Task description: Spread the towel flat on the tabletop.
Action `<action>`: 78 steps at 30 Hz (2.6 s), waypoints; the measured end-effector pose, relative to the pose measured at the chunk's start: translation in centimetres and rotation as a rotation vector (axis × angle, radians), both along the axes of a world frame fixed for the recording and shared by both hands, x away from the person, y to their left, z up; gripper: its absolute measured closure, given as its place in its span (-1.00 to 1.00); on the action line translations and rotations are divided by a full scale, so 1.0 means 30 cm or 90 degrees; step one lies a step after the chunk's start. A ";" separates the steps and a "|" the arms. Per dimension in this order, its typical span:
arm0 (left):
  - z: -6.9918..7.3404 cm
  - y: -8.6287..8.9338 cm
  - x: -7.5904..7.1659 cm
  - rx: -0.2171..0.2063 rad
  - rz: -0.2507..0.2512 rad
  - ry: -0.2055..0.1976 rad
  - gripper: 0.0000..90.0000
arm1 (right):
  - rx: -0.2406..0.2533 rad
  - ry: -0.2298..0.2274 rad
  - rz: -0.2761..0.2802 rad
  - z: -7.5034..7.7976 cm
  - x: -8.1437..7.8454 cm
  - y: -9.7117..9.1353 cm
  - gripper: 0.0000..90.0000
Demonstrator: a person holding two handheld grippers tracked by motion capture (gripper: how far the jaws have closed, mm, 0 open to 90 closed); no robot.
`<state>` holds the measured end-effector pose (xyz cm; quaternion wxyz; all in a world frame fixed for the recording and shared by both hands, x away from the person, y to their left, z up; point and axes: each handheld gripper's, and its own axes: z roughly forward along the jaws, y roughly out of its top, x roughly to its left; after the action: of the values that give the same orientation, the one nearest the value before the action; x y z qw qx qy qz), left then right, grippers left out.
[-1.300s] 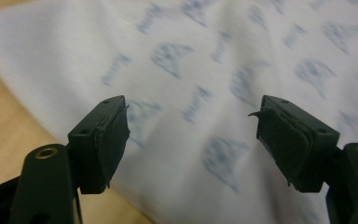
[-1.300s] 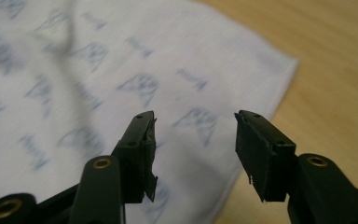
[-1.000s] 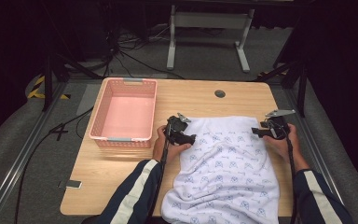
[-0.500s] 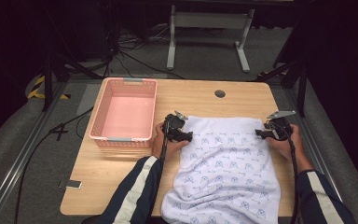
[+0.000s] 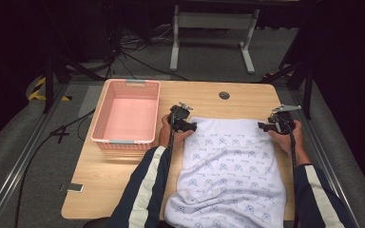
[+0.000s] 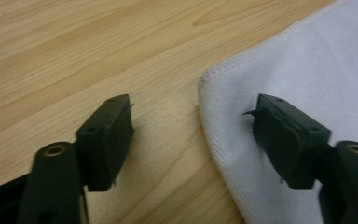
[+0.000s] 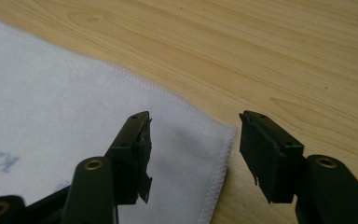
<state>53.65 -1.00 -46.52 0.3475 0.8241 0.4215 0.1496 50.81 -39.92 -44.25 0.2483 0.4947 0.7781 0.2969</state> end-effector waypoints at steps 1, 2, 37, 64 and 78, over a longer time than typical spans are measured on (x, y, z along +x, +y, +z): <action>0.001 -0.001 0.002 0.001 -0.009 -0.003 -0.24 | -0.003 0.004 0.000 -0.006 0.003 0.000 -0.08; 0.003 -0.003 0.000 0.000 -0.021 -0.002 -0.14 | -0.006 0.013 -0.001 -0.014 0.006 0.000 -0.10; 0.275 -0.019 -0.204 -0.017 -0.144 -0.137 0.89 | 0.108 -0.058 0.117 0.181 -0.132 -0.006 0.90; 0.039 0.084 -0.636 0.078 -0.374 0.015 0.89 | -0.016 0.091 0.368 -0.007 -0.705 0.062 0.90; 0.034 -0.008 -0.397 0.150 -0.237 -0.064 0.91 | -0.057 0.025 0.235 -0.016 -0.413 0.061 0.91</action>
<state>41.73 -1.23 -45.50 0.2912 0.9141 0.2236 0.1722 38.42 -38.10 -44.73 0.1961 0.3376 0.8727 0.2932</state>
